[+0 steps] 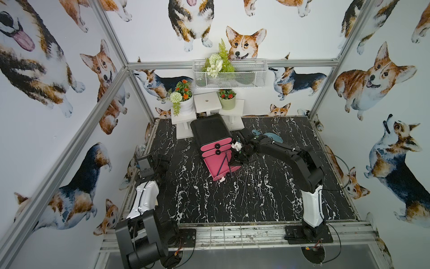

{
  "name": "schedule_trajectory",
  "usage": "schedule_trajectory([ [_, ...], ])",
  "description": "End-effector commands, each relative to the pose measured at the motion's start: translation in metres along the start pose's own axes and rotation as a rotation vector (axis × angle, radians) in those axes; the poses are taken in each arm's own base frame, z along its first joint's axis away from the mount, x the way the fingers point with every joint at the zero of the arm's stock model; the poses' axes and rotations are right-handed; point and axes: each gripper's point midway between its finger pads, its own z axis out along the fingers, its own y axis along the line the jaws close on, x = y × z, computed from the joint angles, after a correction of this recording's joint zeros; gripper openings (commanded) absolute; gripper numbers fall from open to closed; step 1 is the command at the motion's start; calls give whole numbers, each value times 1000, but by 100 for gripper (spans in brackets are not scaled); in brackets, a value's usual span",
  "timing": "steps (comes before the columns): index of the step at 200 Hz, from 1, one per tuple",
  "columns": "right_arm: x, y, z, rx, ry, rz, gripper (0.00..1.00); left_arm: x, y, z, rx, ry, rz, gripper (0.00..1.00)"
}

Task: Please place the pencils in the drawer according to their color
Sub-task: Place the pencil in the drawer.

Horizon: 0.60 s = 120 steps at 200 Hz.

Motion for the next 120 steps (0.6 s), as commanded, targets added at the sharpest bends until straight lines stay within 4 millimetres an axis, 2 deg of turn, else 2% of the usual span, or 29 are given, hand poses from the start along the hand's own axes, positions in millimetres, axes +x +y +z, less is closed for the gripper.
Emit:
schedule_trajectory([
  [1, -7, -7, 3, 25, -7, 12, 0, -1, -6, -2, 21, -2, 11, 100],
  [54, -23, -14, 6, 40, -57, 44, 0, -1, -5, -2, 19, -2, 12, 100],
  [120, -36, -6, -1, 5, -148, 50, 0, -1, -6, -4, 21, -7, 17, 100],
])
